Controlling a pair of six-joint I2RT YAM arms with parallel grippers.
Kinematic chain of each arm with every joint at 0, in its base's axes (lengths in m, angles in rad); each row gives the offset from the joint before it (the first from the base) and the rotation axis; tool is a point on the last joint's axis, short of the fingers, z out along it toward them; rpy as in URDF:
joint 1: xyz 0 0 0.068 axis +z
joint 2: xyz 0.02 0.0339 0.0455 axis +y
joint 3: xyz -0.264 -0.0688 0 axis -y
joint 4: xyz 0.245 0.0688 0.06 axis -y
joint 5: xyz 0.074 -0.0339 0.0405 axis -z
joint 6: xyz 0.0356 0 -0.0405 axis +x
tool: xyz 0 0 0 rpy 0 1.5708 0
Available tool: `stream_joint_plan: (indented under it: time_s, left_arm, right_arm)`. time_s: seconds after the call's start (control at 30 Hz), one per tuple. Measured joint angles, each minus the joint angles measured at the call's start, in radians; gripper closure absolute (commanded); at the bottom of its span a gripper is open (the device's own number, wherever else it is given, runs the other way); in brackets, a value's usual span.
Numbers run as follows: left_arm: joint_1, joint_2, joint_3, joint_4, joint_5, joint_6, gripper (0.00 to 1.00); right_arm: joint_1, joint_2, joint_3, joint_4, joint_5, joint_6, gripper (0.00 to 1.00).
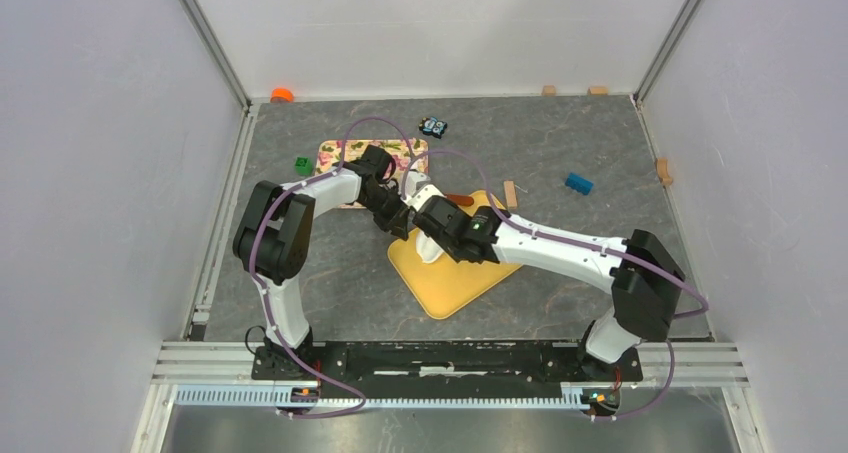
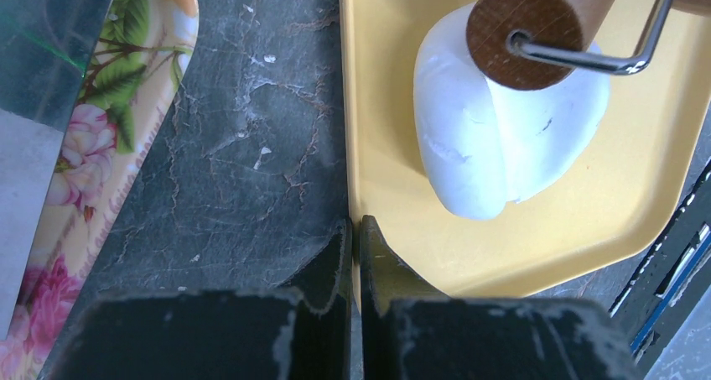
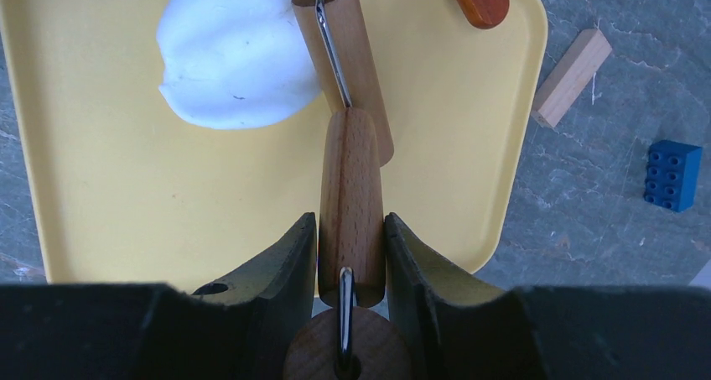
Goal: Roll out the dumpling wrappers from the dough
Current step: Flatten out the dough on the work surface.
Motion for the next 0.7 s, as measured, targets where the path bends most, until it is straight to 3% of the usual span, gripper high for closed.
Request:
stream_joint_plan:
  time_s: [0.33, 0.7]
  left_arm:
    - [0.001, 0.0, 0.0, 0.0, 0.002, 0.0, 0.98]
    - [0.007, 0.005, 0.001, -0.003, 0.019, 0.0, 0.98]
  right_arm:
    - [0.019, 0.069, 0.13, -0.112, 0.052, -0.056, 1.0]
    - [0.117, 0.112, 0.34, -0.177, 0.246, -0.238, 1.0]
